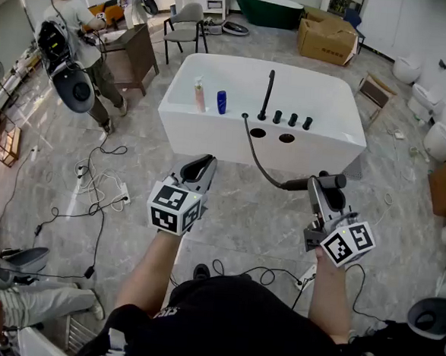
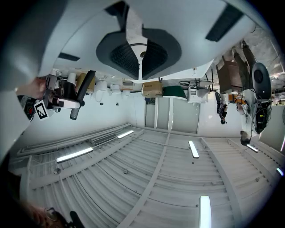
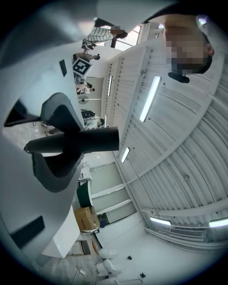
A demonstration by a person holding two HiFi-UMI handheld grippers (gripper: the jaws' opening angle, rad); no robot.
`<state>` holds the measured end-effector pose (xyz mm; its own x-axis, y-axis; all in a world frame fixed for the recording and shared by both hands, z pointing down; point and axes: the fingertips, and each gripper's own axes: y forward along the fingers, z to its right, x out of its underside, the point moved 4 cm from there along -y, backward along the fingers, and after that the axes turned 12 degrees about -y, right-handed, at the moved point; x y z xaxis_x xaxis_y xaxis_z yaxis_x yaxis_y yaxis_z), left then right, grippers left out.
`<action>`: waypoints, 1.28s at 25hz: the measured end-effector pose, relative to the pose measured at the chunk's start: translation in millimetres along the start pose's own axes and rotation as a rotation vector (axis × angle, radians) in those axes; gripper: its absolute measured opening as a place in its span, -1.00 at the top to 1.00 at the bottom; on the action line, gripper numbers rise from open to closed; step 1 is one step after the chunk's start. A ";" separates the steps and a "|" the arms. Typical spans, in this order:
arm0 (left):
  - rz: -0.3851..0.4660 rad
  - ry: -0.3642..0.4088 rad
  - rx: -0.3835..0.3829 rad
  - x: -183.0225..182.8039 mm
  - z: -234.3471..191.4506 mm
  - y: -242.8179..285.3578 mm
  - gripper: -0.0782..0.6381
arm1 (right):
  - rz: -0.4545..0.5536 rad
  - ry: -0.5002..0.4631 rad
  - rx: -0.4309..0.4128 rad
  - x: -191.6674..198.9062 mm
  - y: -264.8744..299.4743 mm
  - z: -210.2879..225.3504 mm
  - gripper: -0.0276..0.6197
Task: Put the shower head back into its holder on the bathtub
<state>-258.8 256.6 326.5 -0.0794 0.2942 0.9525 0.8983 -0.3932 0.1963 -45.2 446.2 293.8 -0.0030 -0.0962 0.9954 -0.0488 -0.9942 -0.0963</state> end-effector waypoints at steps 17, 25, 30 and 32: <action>-0.023 0.017 -0.005 9.5 24.6 9.1 0.68 | 0.007 0.039 0.010 0.0 -19.4 15.4 0.45; -0.026 0.017 -0.027 23.8 59.0 13.8 0.68 | 0.006 0.067 -0.040 -0.3 -40.4 25.6 0.45; -0.042 0.023 -0.028 27.2 71.7 26.5 0.68 | -0.006 0.093 -0.055 5.0 -44.3 40.2 0.45; -0.044 0.019 -0.032 25.7 67.5 32.5 0.68 | -0.010 0.104 -0.051 6.2 -39.6 46.7 0.45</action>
<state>-202.5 310.1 341.6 -0.1273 0.2950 0.9470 0.8793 -0.4082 0.2454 3.4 482.7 303.8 -0.1059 -0.0783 0.9913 -0.1003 -0.9910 -0.0890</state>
